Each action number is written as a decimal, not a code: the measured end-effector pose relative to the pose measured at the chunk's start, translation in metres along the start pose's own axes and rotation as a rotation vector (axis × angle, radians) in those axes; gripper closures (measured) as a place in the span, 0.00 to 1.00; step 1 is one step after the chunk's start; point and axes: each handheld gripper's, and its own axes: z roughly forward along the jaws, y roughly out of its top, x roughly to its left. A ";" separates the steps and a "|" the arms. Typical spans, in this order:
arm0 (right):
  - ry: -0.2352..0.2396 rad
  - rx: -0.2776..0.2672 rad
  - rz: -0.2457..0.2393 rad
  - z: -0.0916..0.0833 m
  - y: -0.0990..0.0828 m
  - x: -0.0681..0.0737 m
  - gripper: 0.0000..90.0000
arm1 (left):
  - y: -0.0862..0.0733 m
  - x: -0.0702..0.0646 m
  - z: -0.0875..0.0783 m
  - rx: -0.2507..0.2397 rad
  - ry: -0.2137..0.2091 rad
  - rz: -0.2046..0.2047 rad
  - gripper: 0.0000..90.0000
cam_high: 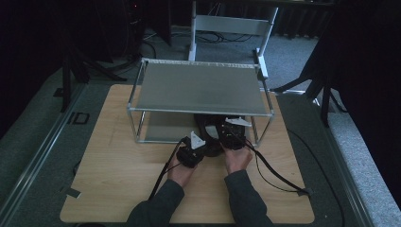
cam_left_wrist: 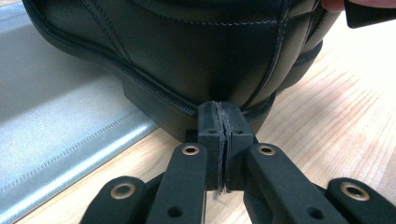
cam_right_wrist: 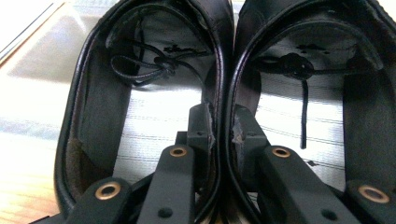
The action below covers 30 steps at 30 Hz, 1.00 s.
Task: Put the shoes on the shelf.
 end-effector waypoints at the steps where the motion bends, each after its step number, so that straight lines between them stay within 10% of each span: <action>1: -0.002 -0.001 0.000 0.001 0.000 0.000 0.89 | 0.000 0.000 0.001 -0.001 0.002 0.003 0.99; 15: -0.029 -0.066 0.049 0.014 -0.002 0.005 0.89 | -0.002 0.011 0.011 -0.038 0.053 0.028 0.99; 30: -0.069 -0.070 -0.002 0.022 0.004 0.008 0.81 | -0.006 0.023 0.019 -0.065 0.025 0.032 0.99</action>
